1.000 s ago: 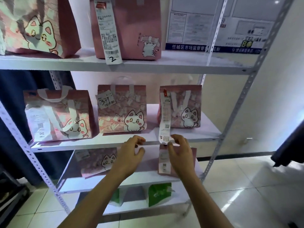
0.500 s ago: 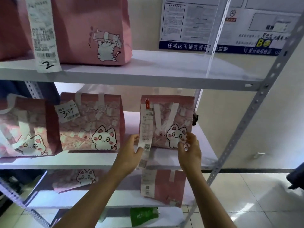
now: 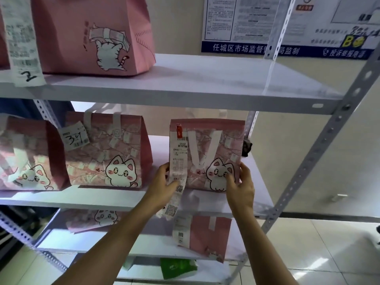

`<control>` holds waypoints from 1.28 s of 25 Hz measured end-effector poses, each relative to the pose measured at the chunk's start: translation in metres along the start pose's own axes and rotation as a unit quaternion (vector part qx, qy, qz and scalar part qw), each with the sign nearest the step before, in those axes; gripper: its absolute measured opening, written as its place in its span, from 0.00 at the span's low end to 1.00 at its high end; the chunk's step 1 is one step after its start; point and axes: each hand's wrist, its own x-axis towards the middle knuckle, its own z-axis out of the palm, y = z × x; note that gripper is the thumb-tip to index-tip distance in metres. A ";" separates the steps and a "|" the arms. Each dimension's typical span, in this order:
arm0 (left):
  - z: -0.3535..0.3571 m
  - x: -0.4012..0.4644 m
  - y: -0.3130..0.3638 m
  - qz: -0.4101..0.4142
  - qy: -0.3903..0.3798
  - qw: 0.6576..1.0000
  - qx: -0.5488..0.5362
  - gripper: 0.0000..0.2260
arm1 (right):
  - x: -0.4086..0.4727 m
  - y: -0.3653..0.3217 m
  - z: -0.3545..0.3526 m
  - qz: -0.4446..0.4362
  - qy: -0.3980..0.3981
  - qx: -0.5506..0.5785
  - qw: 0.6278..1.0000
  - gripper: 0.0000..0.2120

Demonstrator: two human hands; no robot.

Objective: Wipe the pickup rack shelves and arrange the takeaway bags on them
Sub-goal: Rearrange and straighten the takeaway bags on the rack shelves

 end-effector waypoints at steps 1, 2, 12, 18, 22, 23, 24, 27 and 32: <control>-0.002 -0.008 0.001 0.006 0.002 1.000 -0.002 0.25 | -0.006 -0.001 -0.002 0.005 -0.002 0.002 1.000 0.23; -0.005 -0.018 0.001 0.012 0.005 1.000 -0.005 0.23 | -0.013 -0.002 -0.006 0.010 -0.003 0.005 1.000 0.23; -0.049 -0.140 0.028 0.091 0.043 0.994 -0.037 0.14 | -0.132 -0.025 -0.041 -0.010 0.032 0.042 0.999 0.19; -0.064 -0.221 0.023 0.132 0.047 0.989 -0.054 0.14 | -0.214 -0.044 -0.070 -0.023 0.068 0.069 0.995 0.21; -0.076 -0.255 0.048 0.200 0.069 0.975 -0.073 0.17 | -0.245 -0.080 -0.087 -0.075 0.111 0.125 0.983 0.23; -0.082 -0.262 0.060 0.219 0.069 0.970 -0.080 0.17 | -0.248 -0.093 -0.092 -0.090 0.121 0.135 0.979 0.23; -0.087 -0.269 0.072 0.235 0.068 0.965 -0.091 0.16 | -0.250 -0.105 -0.097 -0.102 0.128 0.143 0.976 0.22; -0.101 -0.287 0.107 0.276 0.071 0.953 -0.105 0.15 | -0.254 -0.141 -0.113 -0.125 0.138 0.161 0.969 0.21; -0.116 -0.293 0.152 0.335 0.078 0.933 -0.103 0.15 | -0.251 -0.190 -0.133 -0.171 0.132 0.172 0.961 0.19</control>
